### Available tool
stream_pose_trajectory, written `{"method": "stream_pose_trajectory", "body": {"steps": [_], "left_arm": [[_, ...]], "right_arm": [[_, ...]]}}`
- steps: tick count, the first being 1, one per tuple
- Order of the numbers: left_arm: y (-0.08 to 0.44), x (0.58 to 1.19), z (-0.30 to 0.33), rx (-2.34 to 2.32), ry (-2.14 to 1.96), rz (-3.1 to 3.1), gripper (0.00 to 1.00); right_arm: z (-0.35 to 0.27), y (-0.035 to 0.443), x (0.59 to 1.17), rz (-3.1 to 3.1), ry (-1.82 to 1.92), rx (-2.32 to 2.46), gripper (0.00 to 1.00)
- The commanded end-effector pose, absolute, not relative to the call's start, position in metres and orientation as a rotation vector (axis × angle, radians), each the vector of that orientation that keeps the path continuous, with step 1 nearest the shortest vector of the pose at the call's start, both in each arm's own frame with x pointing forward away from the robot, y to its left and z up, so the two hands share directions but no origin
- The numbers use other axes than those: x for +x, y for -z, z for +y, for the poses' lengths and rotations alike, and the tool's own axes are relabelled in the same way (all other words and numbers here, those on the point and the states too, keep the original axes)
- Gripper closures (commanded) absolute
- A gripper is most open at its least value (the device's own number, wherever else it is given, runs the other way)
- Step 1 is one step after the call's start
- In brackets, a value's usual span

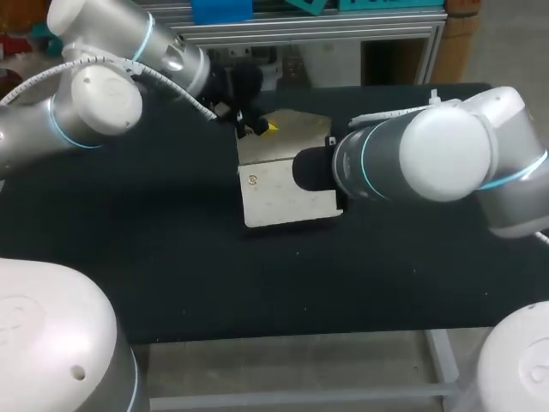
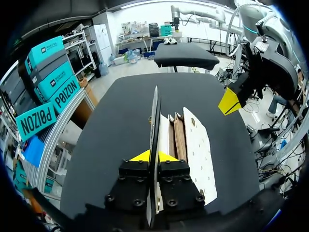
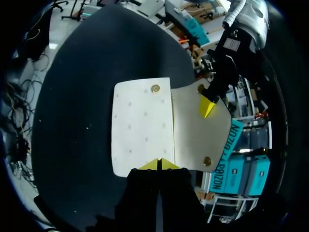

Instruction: Pick up the bag, open it, inspect its contents, close it, and place it on the opposite side

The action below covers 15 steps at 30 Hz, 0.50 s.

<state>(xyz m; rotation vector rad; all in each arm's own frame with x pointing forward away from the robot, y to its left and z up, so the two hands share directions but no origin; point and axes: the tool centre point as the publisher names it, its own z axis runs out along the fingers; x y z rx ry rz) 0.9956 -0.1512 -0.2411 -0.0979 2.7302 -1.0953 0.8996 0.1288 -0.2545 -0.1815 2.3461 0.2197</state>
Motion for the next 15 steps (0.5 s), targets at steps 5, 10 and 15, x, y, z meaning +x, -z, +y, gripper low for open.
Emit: {"method": "stream_pose_trajectory", "body": {"steps": [5,10,15], "left_arm": [[0.222,0.976,-0.152,-0.056,1.041,2.726,1.00],[0.223,0.974,-0.155,-0.053,1.047,2.736,1.00],[0.223,0.972,-0.156,-0.045,1.065,2.738,1.00]], "right_arm": [[0.136,0.257,0.921,2.313,-0.211,-0.240,1.00],[0.140,0.257,0.932,2.303,-0.224,-0.279,1.00],[0.144,0.265,0.946,2.318,-0.226,-0.305,1.00]]}}
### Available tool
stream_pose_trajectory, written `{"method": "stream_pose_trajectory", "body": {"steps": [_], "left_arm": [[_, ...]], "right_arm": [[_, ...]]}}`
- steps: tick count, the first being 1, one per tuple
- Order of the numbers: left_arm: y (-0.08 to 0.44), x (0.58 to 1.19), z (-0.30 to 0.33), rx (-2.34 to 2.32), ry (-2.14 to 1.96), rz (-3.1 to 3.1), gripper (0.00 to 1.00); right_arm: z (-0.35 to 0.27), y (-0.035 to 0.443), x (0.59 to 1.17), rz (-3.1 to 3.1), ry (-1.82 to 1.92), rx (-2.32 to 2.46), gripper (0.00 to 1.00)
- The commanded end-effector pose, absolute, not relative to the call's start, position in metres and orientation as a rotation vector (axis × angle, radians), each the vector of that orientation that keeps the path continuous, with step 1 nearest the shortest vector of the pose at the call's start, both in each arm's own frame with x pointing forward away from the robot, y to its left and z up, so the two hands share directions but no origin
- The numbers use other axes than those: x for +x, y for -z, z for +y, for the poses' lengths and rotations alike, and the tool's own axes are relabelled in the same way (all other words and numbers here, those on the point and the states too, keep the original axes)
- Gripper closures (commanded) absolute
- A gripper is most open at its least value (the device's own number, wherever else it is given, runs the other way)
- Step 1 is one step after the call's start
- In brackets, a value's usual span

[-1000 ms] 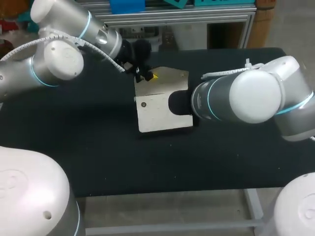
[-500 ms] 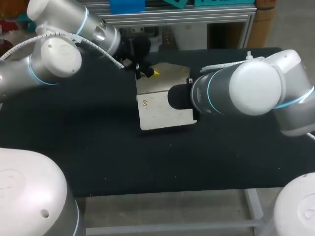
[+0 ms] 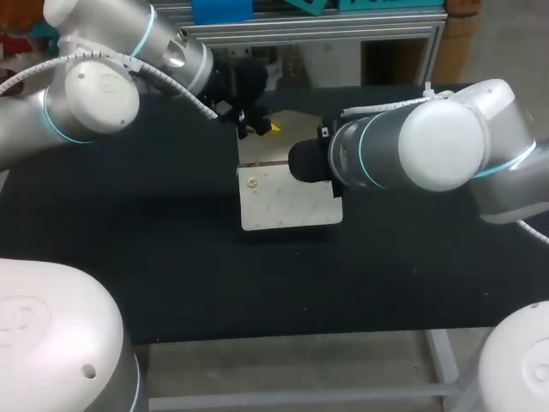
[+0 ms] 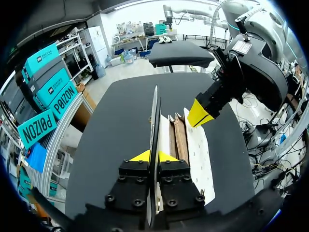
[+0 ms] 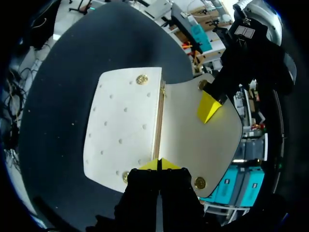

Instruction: Pick up the bag, open it, inspect its contents, close it, and place it on the opposite side

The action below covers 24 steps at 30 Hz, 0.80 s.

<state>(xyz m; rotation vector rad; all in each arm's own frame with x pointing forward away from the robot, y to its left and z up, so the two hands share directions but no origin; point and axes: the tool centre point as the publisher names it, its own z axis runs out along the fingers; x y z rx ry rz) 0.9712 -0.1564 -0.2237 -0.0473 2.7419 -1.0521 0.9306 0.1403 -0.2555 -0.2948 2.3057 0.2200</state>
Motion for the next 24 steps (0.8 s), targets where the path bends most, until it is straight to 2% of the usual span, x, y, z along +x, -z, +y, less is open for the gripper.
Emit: {"method": "stream_pose_trajectory", "body": {"steps": [1,13,24], "left_arm": [[0.222,0.972,-0.156,-0.046,1.067,2.737,1.00],[0.222,0.975,-0.151,-0.087,1.124,2.704,1.00],[0.220,0.975,-0.150,-0.098,1.127,2.696,1.00]], "right_arm": [[0.145,0.266,0.949,2.326,-0.232,-0.310,1.00],[0.150,0.294,0.951,2.422,-0.196,-0.335,1.00],[0.152,0.298,0.934,2.421,-0.165,-0.359,1.00]]}}
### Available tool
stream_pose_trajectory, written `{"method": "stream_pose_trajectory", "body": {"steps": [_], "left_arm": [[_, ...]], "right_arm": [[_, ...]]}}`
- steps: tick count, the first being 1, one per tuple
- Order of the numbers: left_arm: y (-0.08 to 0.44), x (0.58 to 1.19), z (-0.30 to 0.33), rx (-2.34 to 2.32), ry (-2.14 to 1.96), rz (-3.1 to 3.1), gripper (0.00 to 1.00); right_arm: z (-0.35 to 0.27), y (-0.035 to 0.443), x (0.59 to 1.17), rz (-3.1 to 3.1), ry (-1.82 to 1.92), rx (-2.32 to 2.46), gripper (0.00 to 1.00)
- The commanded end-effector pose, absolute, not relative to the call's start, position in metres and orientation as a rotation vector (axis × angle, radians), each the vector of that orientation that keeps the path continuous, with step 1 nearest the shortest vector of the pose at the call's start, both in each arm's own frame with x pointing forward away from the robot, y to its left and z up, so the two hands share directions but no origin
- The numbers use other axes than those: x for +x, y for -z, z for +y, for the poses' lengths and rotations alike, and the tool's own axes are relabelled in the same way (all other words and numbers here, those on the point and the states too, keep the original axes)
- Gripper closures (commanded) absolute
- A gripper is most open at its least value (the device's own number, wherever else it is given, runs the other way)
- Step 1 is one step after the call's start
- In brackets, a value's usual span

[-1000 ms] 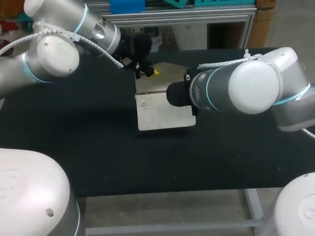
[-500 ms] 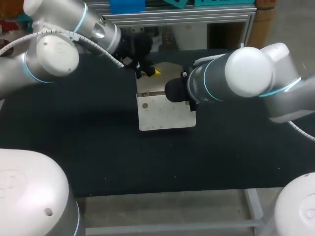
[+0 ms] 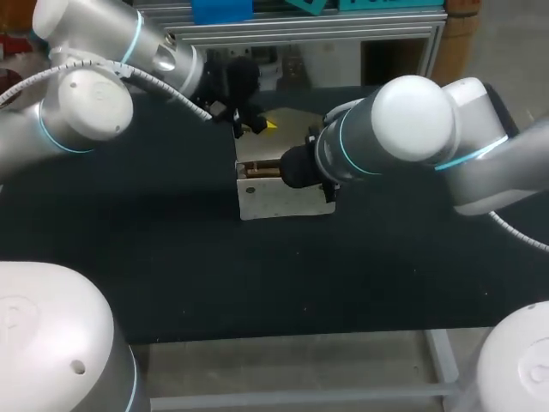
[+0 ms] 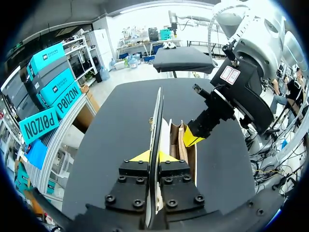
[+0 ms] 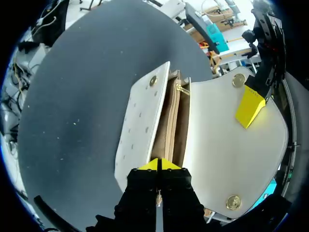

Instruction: Pick up the bag, open it, inspect its contents, close it, and place it on the opposite side

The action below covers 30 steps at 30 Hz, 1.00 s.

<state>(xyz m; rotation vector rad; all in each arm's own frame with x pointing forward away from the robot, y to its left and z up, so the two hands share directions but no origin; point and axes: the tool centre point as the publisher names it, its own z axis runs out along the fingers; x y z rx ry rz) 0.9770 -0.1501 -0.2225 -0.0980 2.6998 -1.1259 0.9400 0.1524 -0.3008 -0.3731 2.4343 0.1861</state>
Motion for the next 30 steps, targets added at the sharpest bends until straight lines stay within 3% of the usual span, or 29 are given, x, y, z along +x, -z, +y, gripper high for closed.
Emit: {"method": "stream_pose_trajectory", "body": {"steps": [1,12,30], "left_arm": [[0.221,0.973,-0.150,-0.093,1.125,2.700,1.00],[0.222,0.968,-0.154,-0.069,1.117,2.714,1.00],[0.218,0.967,-0.155,-0.065,1.157,2.692,1.00]], "right_arm": [[0.151,0.296,0.935,2.410,-0.171,-0.350,1.00],[0.149,0.269,0.950,2.297,-0.169,-0.310,1.00],[0.149,0.303,0.967,2.397,-0.160,-0.311,1.00]]}}
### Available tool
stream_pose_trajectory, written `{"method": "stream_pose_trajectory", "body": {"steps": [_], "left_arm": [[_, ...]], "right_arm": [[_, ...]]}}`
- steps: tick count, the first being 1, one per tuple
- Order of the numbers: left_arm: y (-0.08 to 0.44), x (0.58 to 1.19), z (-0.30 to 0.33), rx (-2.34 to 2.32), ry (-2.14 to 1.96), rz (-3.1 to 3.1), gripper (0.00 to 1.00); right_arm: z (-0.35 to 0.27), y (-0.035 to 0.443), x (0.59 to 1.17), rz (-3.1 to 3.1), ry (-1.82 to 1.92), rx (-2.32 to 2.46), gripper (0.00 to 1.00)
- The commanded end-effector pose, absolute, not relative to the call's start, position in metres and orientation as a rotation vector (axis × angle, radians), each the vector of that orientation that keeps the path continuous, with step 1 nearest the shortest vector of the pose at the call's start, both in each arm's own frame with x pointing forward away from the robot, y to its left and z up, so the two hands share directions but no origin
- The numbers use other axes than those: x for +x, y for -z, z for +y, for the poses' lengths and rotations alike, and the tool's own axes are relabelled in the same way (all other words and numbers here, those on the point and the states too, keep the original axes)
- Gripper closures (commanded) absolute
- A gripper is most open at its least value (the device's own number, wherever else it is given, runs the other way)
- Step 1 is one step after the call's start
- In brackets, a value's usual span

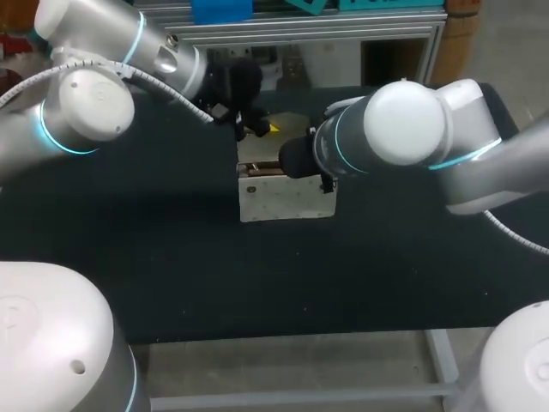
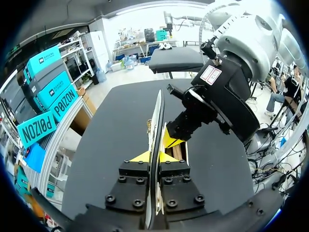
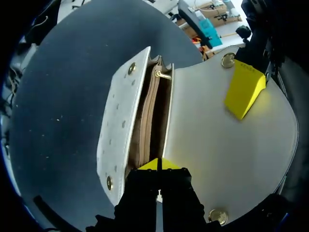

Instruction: Pick up the bag, open it, inspect its contents, close it, and place it on the opposite side

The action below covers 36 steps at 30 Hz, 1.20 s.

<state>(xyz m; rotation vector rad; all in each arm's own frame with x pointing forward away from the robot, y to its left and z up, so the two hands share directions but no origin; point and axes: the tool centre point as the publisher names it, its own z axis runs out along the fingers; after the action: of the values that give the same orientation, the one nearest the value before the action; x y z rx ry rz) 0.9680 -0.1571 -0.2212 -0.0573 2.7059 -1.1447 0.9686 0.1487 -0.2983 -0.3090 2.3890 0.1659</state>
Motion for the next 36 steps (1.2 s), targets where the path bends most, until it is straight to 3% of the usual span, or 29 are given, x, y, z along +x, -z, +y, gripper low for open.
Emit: {"method": "stream_pose_trajectory", "body": {"steps": [1,36], "left_arm": [[0.218,0.967,-0.155,-0.067,1.158,2.692,1.00],[0.219,0.975,-0.155,-0.111,1.178,2.724,1.00]], "right_arm": [[0.149,0.304,0.965,2.398,-0.161,-0.313,1.00],[0.147,0.312,0.959,2.390,-0.179,-0.299,1.00]]}}
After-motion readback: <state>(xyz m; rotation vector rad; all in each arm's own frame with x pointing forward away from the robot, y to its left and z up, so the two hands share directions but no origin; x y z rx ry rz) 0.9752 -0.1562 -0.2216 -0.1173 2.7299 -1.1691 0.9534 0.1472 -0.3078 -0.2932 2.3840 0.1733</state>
